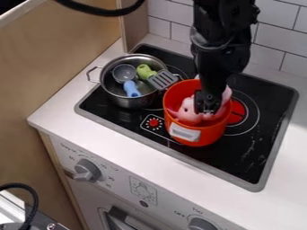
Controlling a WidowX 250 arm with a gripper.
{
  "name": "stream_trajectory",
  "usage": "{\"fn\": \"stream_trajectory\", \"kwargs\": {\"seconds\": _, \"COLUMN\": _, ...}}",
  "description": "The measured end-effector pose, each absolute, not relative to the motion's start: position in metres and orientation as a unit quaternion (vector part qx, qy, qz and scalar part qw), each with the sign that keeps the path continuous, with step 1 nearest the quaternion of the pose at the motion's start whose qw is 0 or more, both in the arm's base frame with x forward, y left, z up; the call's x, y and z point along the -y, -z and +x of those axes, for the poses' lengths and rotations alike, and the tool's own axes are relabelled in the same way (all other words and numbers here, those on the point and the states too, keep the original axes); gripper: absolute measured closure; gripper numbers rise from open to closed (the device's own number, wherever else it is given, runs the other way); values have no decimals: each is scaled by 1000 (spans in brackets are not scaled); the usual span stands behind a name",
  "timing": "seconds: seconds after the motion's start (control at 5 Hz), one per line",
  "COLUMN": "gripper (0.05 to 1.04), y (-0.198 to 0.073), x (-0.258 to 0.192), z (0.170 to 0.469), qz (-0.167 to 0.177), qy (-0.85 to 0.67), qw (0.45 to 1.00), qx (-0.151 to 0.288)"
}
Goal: Put the pink toy in the silver pot
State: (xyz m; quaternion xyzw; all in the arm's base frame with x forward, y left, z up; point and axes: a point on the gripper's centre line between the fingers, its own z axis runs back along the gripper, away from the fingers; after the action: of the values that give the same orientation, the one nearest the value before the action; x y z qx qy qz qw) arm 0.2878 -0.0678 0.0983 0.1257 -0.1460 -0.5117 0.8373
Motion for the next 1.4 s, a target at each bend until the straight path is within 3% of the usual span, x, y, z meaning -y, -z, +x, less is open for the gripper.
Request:
{"fn": "stream_trajectory", "kwargs": {"seconds": 0.6, "gripper": 84, "y": -78, "x": 64, "z": 282, "qz": 125, "qy": 508, "qw": 839, "qx": 150}}
{"fn": "stream_trajectory", "kwargs": {"seconds": 0.8, "gripper": 127, "y": -68, "x": 62, "z": 285, "qz": 118, "qy": 507, "qw": 840, "qx": 152}}
{"fn": "stream_trajectory", "kwargs": {"seconds": 1.2, "gripper": 647, "y": -68, "x": 54, "z": 287, "qz": 84, "qy": 506, "qw": 847, "qx": 138}}
{"fn": "stream_trajectory", "kwargs": {"seconds": 1.4, "gripper": 774, "y": -77, "x": 52, "z": 289, "qz": 70, "qy": 505, "qw": 851, "qx": 123}}
